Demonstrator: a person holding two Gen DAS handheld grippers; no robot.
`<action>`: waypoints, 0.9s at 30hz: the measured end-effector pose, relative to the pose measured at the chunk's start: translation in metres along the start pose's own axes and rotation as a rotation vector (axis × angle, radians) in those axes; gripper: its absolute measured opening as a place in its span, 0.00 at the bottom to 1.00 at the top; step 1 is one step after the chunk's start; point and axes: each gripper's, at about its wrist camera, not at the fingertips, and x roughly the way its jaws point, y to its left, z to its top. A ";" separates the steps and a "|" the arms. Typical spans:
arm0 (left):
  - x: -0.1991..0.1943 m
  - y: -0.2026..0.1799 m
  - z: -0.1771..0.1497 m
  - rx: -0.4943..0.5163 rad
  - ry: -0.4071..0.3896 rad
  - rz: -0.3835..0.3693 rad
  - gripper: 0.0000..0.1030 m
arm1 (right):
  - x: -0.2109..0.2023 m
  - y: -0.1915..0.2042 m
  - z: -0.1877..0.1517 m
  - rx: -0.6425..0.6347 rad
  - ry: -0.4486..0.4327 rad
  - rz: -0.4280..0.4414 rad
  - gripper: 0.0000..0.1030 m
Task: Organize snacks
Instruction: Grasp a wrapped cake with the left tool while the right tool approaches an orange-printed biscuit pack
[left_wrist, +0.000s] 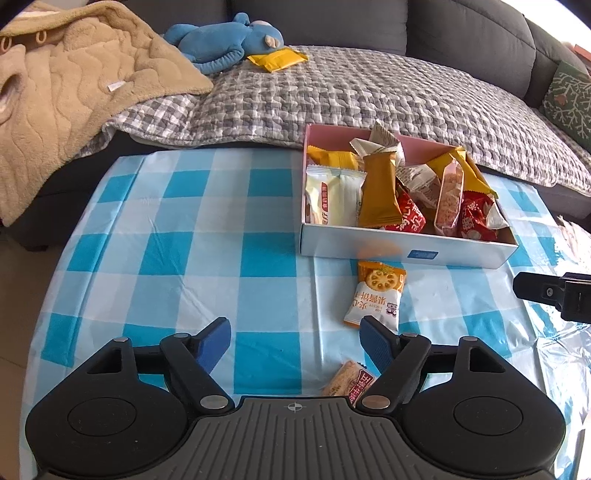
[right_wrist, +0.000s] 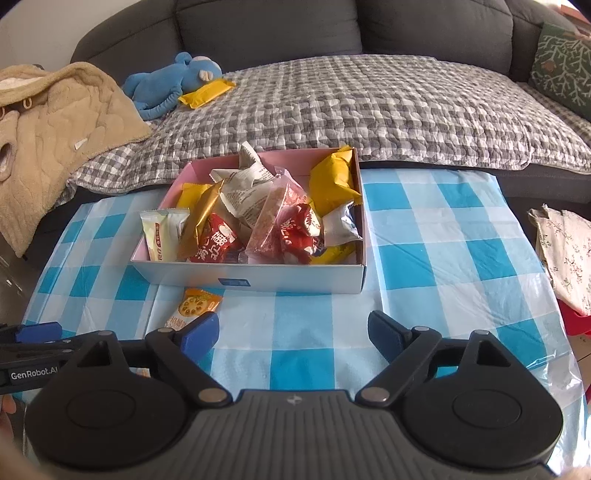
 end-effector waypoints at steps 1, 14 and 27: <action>0.000 0.000 -0.002 0.004 -0.001 0.003 0.77 | -0.001 0.002 0.000 -0.004 -0.001 -0.001 0.85; 0.018 0.004 -0.019 0.067 0.084 -0.056 0.83 | 0.025 0.009 -0.006 -0.020 0.075 -0.075 0.93; 0.048 -0.035 -0.039 0.244 0.163 -0.101 0.71 | 0.040 0.009 -0.008 0.035 0.148 -0.035 0.90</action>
